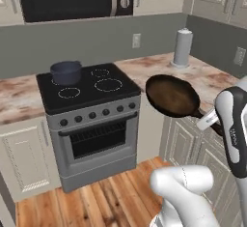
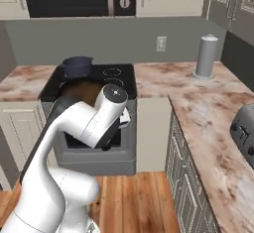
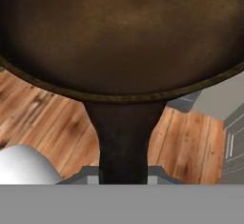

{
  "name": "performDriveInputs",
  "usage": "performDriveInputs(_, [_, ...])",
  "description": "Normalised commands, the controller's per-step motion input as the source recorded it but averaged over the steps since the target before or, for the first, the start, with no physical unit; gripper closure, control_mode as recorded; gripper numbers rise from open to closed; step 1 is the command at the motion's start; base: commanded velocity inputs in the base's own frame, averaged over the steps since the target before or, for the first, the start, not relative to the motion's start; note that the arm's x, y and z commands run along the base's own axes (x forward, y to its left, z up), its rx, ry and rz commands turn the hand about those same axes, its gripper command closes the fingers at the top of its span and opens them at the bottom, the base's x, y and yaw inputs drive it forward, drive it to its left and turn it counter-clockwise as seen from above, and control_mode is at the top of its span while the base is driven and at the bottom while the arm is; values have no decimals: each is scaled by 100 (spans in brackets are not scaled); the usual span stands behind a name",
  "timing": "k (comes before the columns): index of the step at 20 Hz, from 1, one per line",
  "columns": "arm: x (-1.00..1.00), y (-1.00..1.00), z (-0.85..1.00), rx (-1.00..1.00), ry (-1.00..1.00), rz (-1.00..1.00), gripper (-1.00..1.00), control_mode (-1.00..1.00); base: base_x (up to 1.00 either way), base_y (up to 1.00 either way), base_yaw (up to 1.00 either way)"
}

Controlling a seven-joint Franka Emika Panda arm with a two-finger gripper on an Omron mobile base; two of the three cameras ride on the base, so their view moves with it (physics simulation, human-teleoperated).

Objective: Move the pot and pan from the stove into the sink.

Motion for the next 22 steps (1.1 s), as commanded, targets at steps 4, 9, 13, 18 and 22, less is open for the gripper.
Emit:
performDriveInputs(4, [0,0,0,0,0,0,100,100,-21,0,-42])
performDriveInputs(9, [0,0,0,0,0,0,100,100,-19,0,-42])
performDriveInputs(13, [0,0,0,0,0,0,100,100,-17,0,-43])
performDriveInputs(18, [0,0,0,0,0,0,100,100,-18,0,-42])
performDriveInputs(22, [0,0,0,0,0,0,100,100,-14,0,-42])
